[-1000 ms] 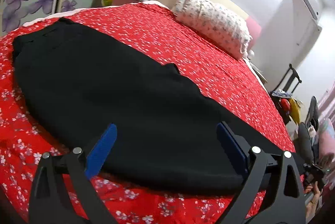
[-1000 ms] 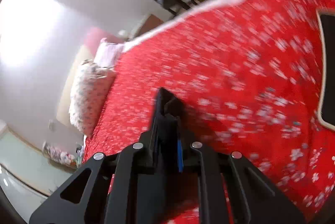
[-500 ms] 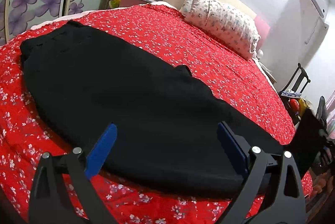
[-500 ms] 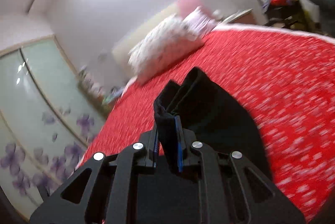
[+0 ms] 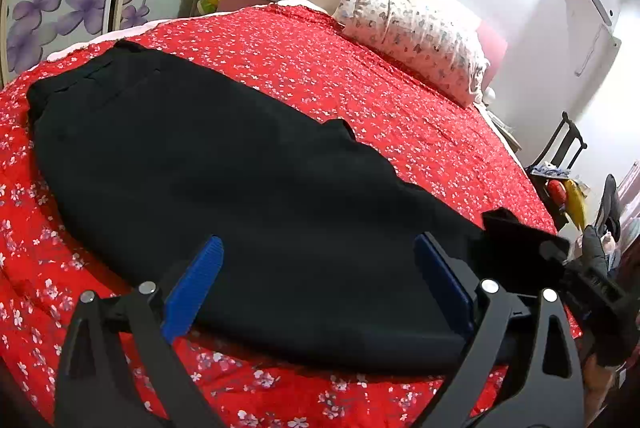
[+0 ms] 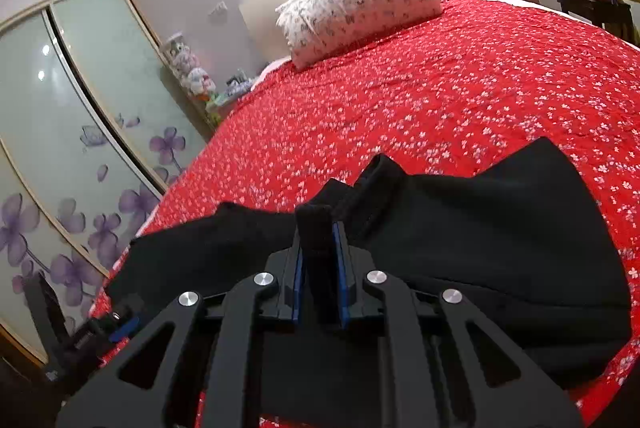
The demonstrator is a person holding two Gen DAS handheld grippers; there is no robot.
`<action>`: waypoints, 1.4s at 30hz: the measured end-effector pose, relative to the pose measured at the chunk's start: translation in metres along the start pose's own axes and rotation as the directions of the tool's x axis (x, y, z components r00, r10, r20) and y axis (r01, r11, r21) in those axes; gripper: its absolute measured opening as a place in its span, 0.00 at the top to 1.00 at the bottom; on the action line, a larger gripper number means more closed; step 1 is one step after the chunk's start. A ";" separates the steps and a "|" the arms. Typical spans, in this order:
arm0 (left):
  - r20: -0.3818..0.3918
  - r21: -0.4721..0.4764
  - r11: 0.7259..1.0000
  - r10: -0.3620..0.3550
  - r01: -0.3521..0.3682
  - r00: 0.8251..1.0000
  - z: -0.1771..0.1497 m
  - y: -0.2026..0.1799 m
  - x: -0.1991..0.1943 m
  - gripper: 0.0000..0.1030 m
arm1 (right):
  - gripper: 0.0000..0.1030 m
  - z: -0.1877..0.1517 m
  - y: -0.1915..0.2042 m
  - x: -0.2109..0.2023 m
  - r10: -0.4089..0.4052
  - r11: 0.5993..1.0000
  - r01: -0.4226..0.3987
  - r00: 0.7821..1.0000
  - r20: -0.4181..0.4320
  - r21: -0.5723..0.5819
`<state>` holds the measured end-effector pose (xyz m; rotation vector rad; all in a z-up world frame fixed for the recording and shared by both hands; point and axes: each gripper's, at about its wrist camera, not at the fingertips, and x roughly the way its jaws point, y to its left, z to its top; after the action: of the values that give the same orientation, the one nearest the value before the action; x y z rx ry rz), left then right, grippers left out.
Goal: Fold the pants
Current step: 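Fold the held leg ends toward the waistband with the right gripper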
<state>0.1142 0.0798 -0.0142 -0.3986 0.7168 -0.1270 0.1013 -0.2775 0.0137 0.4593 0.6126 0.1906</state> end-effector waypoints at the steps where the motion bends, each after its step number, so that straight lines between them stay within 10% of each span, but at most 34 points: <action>1: 0.001 -0.002 1.000 -0.001 0.001 1.000 0.001 0.000 0.000 0.07 | 0.87 -0.003 0.003 0.002 -0.002 1.000 0.002 1.000 0.000 -0.002; 17: 0.001 -0.002 1.000 -0.006 0.006 1.000 0.002 0.000 0.000 0.07 | 0.87 -0.030 0.080 0.041 0.098 0.984 -0.111 0.990 -0.102 -0.136; 25: 0.008 0.004 1.000 -0.015 0.015 1.000 0.002 -0.002 -0.001 0.06 | 0.84 -0.054 0.091 0.065 0.004 0.973 -0.060 0.970 -0.245 -0.223; 32: 0.011 -0.023 1.000 -0.019 0.019 1.000 0.003 0.004 -0.004 0.06 | 0.43 -0.078 0.108 0.068 0.000 0.940 -0.134 0.920 -0.392 -0.314; 35: 0.017 -0.041 0.999 -0.025 0.026 1.000 0.004 0.008 -0.007 0.06 | 0.50 -0.063 0.100 0.049 0.125 0.951 -0.210 0.932 -0.341 -0.226; 39: 0.026 -0.061 0.998 -0.030 0.031 0.999 0.006 0.013 -0.010 0.06 | 0.53 -0.043 0.089 0.033 0.025 0.954 -0.072 0.986 -0.163 -0.291; 42: 0.016 -0.070 0.997 -0.035 0.036 0.999 0.007 0.015 -0.009 0.06 | 0.53 -0.054 0.087 0.047 0.056 0.957 -0.124 0.966 -0.250 -0.262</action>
<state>0.1117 0.0980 -0.0106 -0.4793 0.7009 -0.1323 0.1044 -0.1670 -0.0084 0.1939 0.7904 0.4187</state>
